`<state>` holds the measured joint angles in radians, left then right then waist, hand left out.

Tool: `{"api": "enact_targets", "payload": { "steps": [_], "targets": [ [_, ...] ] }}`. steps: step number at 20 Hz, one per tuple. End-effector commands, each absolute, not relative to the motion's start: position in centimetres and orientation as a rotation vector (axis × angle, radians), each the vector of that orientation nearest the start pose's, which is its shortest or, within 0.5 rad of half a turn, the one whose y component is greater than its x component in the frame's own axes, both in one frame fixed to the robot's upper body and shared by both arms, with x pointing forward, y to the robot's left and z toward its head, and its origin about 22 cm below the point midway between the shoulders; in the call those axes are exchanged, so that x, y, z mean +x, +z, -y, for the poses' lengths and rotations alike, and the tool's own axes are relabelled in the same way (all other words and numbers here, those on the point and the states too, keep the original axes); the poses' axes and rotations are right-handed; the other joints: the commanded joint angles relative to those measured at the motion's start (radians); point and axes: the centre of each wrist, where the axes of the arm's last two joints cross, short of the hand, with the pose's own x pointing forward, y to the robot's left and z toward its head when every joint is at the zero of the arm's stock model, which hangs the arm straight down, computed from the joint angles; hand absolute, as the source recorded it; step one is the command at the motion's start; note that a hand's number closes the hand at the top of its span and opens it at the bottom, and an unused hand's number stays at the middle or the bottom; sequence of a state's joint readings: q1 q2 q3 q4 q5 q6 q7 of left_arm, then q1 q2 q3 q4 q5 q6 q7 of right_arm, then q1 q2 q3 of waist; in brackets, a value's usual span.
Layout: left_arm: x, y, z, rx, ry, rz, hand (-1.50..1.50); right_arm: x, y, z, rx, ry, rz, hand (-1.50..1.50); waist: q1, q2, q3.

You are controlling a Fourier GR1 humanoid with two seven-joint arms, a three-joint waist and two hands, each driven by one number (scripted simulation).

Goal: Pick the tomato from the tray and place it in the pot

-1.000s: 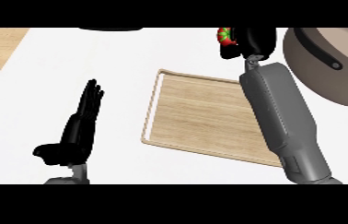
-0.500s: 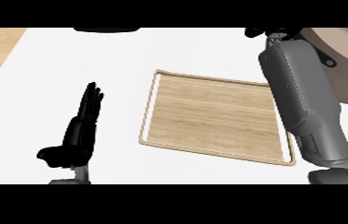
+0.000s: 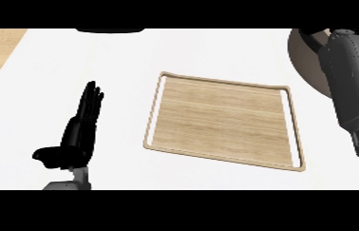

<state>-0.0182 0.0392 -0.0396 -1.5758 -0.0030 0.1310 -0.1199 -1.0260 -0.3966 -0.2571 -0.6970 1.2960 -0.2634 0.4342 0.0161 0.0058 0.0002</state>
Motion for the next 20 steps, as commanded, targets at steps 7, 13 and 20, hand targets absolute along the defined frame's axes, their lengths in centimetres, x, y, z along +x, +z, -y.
{"api": "enact_targets", "payload": {
  "steps": [7, 13, 20],
  "targets": [
    [24.0, 1.3, -22.1, 0.094, 0.016, 1.729, 0.00, 42.1, 17.0, 40.9, -1.561, 0.446, 1.103, 1.50, 0.019, 0.008, 0.002],
    [25.2, 0.5, -20.4, 0.063, 0.014, 1.714, 0.00, 40.8, 13.8, 43.1, -1.441, 0.485, 1.051, 1.50, 0.028, 0.017, 0.003],
    [25.0, 1.2, -20.5, 0.048, 0.000, 1.720, 0.00, 39.6, 12.0, 44.6, -1.333, 0.420, 0.901, 1.50, 0.044, 0.021, 0.004]
  ]
}}
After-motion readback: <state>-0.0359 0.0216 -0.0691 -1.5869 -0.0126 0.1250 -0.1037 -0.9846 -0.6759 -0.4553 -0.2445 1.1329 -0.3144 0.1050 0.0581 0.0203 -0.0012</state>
